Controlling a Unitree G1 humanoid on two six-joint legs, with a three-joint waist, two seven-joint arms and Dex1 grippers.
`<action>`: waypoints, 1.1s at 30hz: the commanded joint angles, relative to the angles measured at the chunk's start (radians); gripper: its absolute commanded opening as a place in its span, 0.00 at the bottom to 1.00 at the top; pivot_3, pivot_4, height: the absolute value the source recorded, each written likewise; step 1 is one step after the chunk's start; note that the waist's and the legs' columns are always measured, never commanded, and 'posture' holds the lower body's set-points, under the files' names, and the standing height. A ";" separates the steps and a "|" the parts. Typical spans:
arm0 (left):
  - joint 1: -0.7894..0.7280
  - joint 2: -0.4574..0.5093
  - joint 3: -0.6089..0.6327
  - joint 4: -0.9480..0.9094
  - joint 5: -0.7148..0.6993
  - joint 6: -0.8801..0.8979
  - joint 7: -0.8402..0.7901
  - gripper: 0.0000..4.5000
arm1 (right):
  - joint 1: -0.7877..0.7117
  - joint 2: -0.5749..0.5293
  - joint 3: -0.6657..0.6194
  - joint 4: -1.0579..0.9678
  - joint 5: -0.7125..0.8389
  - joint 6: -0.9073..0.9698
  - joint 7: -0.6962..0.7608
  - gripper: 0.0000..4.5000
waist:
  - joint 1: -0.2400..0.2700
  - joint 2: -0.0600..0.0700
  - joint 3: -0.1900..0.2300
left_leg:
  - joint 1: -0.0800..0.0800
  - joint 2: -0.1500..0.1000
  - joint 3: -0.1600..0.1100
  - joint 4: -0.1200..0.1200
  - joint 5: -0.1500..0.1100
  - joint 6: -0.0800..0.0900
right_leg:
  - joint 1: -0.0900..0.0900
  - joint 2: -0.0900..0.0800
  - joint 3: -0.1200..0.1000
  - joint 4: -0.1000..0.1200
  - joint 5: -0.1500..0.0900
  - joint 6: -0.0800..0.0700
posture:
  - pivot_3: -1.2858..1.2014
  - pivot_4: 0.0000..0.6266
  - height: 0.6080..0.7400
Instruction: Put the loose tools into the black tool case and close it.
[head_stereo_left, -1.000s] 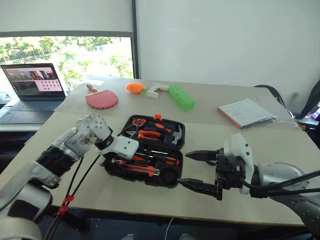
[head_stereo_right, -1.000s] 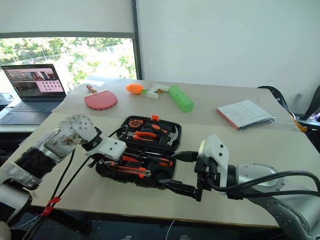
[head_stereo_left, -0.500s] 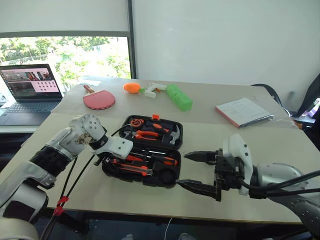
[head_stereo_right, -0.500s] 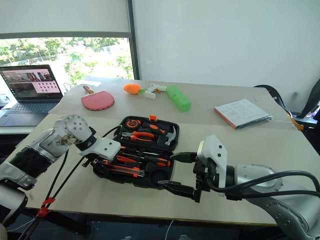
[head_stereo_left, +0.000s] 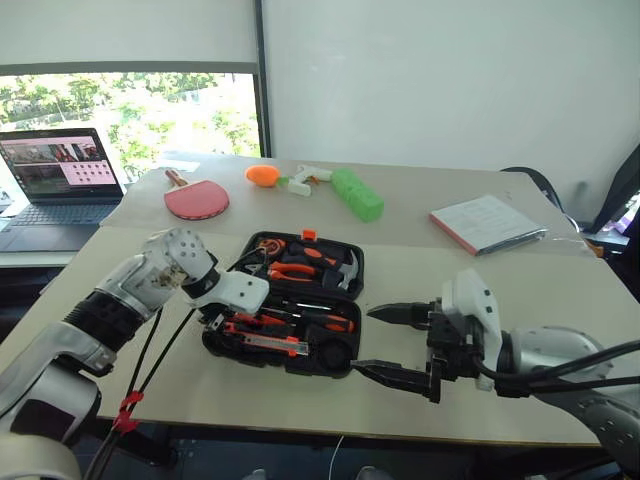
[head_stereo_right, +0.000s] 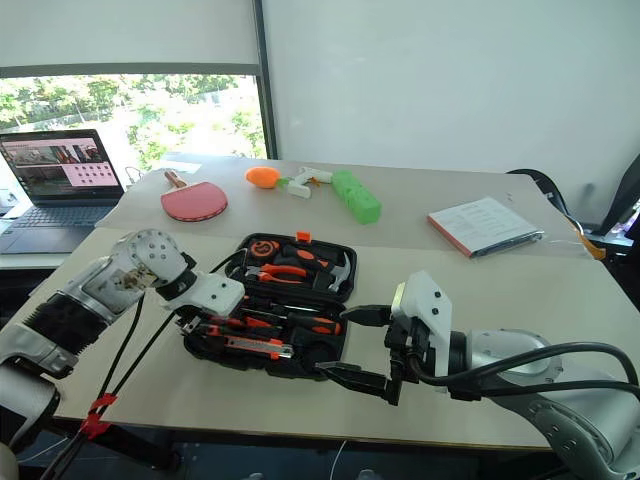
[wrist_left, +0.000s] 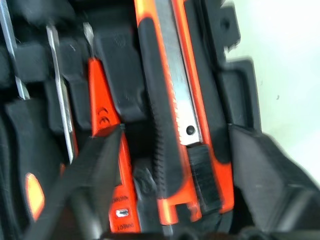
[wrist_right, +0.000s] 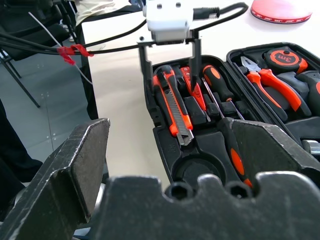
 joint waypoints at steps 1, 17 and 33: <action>-0.077 0.064 -0.014 -0.029 -0.132 0.051 -0.006 0.99 | -0.004 0.008 -0.008 -0.012 -0.015 -0.030 0.012 1.00 | 0.002 0.000 0.000 | 0.000 0.000 0.000 0.000 0.000 0.000 | 0.000 0.000 0.000 0.000 0.000 0.000 | 0.52 0.24 0.99; -0.038 0.001 -0.033 -0.003 -0.042 -0.046 -0.006 0.00 | -0.006 0.024 -0.004 -0.014 -0.024 -0.022 0.015 1.00 | 0.006 0.000 0.000 | 0.000 -0.001 0.001 0.001 0.000 0.000 | 0.001 0.000 0.000 0.000 0.000 0.000 | 0.52 0.24 0.99; 0.062 -0.080 0.015 0.020 0.158 -0.148 -0.005 0.00 | 0.020 0.028 -0.014 -0.016 -0.020 -0.027 0.013 1.00 | 0.007 0.001 -0.001 | 0.004 -0.001 0.001 0.001 0.000 0.000 | 0.005 -0.001 0.000 0.000 0.000 0.000 | 0.52 0.24 0.99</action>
